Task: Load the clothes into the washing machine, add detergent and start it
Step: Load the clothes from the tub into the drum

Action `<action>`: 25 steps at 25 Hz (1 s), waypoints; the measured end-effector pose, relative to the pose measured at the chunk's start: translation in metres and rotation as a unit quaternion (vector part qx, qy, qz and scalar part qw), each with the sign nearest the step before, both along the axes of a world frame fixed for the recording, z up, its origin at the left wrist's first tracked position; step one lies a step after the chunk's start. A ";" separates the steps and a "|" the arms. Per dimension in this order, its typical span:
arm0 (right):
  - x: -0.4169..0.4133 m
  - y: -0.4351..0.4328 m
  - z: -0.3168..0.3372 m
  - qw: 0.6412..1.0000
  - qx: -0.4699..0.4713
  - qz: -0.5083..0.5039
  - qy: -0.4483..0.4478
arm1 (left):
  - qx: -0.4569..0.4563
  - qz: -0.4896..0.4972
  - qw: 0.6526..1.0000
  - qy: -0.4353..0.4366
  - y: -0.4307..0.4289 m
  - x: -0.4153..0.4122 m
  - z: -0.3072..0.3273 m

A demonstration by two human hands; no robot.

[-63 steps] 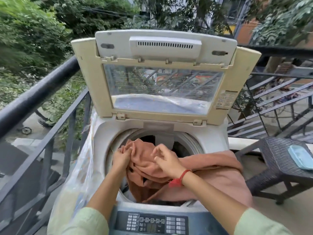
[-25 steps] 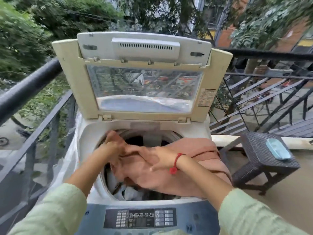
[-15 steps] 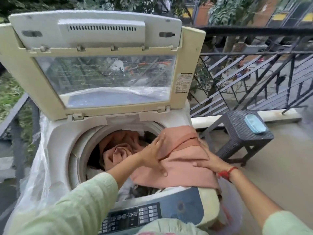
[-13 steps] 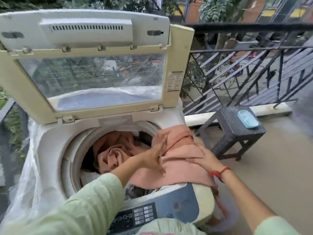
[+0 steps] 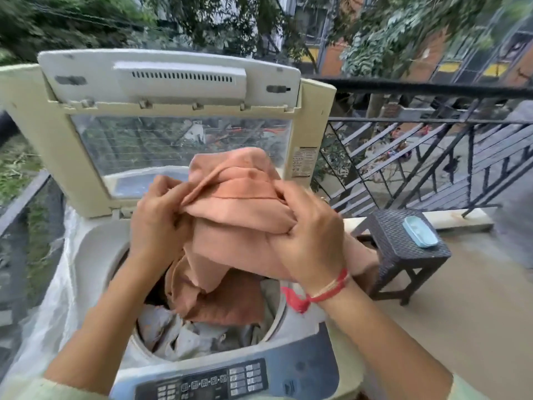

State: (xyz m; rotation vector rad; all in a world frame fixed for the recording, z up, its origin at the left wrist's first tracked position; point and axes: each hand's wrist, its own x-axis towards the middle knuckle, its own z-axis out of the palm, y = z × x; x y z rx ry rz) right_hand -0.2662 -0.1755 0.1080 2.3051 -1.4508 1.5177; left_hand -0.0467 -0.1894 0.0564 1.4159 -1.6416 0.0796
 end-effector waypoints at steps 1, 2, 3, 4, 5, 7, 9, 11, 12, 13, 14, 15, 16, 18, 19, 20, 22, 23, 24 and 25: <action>0.026 -0.002 0.001 0.998 0.024 0.048 -0.030 | -0.012 0.041 0.999 -0.013 0.010 0.025 0.005; 0.049 -0.003 -0.004 0.993 0.074 0.082 -0.031 | -0.013 0.093 0.995 -0.037 0.020 0.046 0.004; 0.068 -0.004 -0.018 0.984 0.144 0.108 0.014 | 0.014 0.146 0.986 -0.075 0.028 0.062 -0.001; 0.082 -0.008 -0.038 0.959 0.228 0.132 0.104 | 0.085 0.179 0.972 -0.124 0.033 0.077 -0.011; 0.090 -0.013 -0.062 0.904 0.325 0.157 0.230 | 0.224 0.182 0.939 -0.189 0.036 0.085 -0.021; 0.085 -0.016 -0.108 0.731 0.468 0.248 0.431 | 0.539 0.079 0.774 -0.323 0.035 0.084 -0.044; 0.049 -0.026 -0.136 0.703 0.489 0.329 0.398 | 0.634 0.002 0.699 -0.331 0.023 0.068 -0.064; -0.008 -0.046 -0.137 0.813 0.475 0.278 0.190 | 0.585 -0.044 0.764 -0.271 0.002 0.043 -0.082; -0.041 -0.056 -0.133 0.859 0.450 0.212 0.121 | 0.548 -0.075 0.798 -0.238 -0.007 0.023 -0.093; -0.077 -0.064 -0.128 0.886 0.434 0.141 0.090 | 0.518 -0.110 0.822 -0.210 -0.017 0.001 -0.105; -0.113 -0.069 -0.130 0.887 0.447 0.089 0.067 | 0.506 -0.148 0.829 -0.185 -0.025 -0.024 -0.117; -0.142 -0.068 -0.138 0.869 0.490 0.058 0.042 | 0.503 -0.192 0.825 -0.174 -0.030 -0.052 -0.127; -0.161 -0.059 -0.148 0.834 0.549 0.054 0.003 | 0.501 -0.240 0.813 -0.173 -0.033 -0.078 -0.138; -0.170 -0.032 -0.174 0.784 0.608 0.063 -0.112 | 0.493 -0.289 0.802 -0.174 -0.033 -0.111 -0.160; -0.168 -0.020 -0.186 0.795 0.585 0.043 -0.154 | 0.489 -0.294 0.806 -0.154 -0.033 -0.117 -0.170; -0.164 -0.011 -0.195 0.822 0.541 0.013 -0.178 | 0.480 -0.296 0.816 -0.122 -0.033 -0.116 -0.177; -0.159 -0.002 -0.188 0.875 0.451 -0.068 -0.161 | 0.425 -0.312 0.844 -0.096 -0.028 -0.111 -0.181; -0.157 0.001 -0.180 0.897 0.413 -0.106 -0.114 | 0.400 -0.303 0.856 -0.124 -0.024 -0.107 -0.175; -0.155 0.006 -0.172 0.913 0.379 -0.135 -0.064 | 0.385 -0.275 0.869 -0.145 -0.020 -0.103 -0.169; -0.149 0.011 -0.162 0.926 0.347 -0.149 -0.023 | 0.367 -0.240 0.886 -0.151 -0.016 -0.098 -0.156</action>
